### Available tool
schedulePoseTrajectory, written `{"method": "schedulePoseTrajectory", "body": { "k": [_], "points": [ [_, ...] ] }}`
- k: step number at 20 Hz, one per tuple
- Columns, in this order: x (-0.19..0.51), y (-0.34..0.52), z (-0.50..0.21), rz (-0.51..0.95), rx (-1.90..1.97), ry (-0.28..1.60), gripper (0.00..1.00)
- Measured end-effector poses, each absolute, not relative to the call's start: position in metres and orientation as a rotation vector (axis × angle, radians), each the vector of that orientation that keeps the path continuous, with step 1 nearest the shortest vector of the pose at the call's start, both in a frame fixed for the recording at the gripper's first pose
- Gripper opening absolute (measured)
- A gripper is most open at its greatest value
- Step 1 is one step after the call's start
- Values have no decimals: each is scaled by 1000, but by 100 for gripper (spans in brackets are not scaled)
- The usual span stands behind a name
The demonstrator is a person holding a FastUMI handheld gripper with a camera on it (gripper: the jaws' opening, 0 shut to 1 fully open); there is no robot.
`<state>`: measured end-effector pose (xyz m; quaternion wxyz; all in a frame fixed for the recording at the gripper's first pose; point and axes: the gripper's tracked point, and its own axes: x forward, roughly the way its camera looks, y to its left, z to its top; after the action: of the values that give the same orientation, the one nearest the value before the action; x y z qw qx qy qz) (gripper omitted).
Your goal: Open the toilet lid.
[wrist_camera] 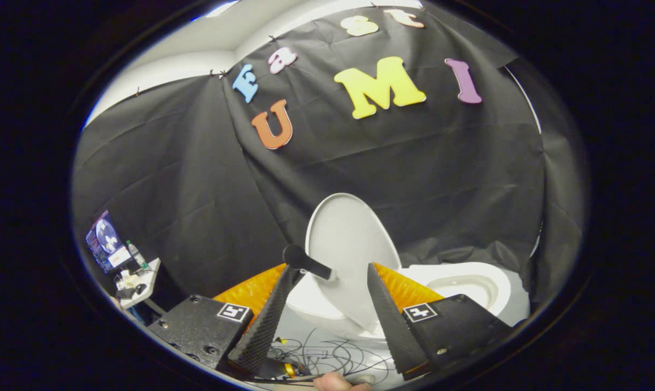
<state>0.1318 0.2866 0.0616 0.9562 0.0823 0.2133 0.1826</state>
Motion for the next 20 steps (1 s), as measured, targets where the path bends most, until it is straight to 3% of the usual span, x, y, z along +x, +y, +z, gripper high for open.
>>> {"method": "schedulePoseTrajectory", "body": {
  "k": [20],
  "points": [
    [73,102,46,139,36,275,89]
  ]
}}
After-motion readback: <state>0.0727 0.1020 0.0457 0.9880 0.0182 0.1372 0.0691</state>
